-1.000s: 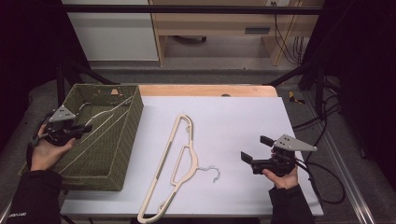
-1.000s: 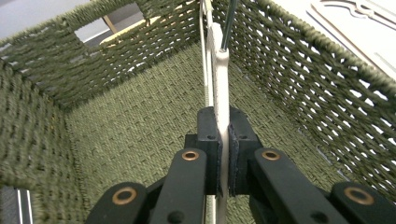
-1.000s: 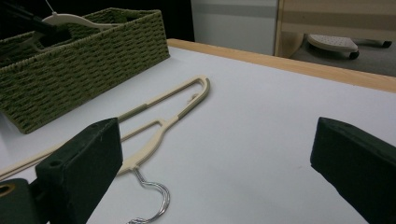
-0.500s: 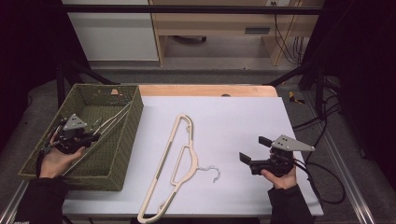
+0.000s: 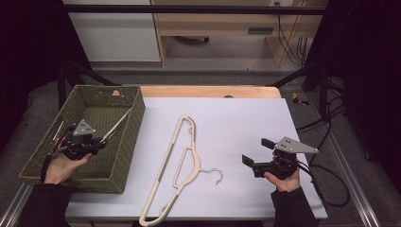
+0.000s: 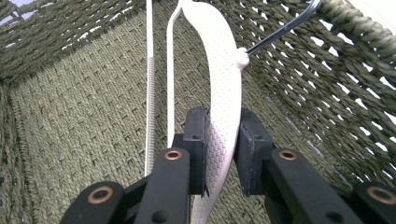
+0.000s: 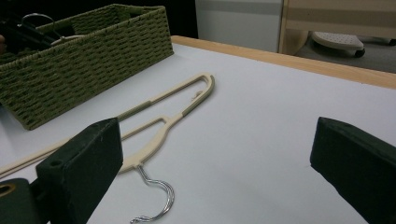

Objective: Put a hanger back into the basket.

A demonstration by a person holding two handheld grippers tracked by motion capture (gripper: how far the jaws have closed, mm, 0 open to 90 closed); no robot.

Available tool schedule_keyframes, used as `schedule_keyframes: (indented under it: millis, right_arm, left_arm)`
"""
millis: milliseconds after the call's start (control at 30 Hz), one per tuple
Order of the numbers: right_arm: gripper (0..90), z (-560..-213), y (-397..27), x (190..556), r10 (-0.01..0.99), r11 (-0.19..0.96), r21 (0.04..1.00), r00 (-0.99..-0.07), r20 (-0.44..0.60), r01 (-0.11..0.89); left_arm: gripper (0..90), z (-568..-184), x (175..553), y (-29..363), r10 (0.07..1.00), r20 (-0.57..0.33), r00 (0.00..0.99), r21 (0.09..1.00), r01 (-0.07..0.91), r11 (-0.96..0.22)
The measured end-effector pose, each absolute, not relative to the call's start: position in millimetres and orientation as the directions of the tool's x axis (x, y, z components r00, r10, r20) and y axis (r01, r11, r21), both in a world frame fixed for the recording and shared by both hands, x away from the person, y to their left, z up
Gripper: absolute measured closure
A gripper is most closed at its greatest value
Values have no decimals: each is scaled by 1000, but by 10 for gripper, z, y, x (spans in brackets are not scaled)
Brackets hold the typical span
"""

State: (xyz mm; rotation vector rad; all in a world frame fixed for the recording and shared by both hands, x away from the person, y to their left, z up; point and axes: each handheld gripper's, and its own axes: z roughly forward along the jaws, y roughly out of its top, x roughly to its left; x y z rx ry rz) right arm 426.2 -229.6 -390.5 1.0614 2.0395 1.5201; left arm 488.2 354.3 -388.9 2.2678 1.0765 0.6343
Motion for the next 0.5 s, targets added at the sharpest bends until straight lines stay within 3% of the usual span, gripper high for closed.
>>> schedule_keyframes:
  millis: [300, 500]
  right_arm:
    - [30, -3903, -2283, 4258, 756, 126, 932, -641, 132, 340]
    - [31, -3895, -2282, 4254, 755, 124, 935, -643, 129, 333]
  left_arm:
    - [643, -3899, 4869, 3503, 794, 206, 572, 631, 543, -554]
    - [561, -3775, 4810, 3551, 797, 220, 563, 672, 505, -542]
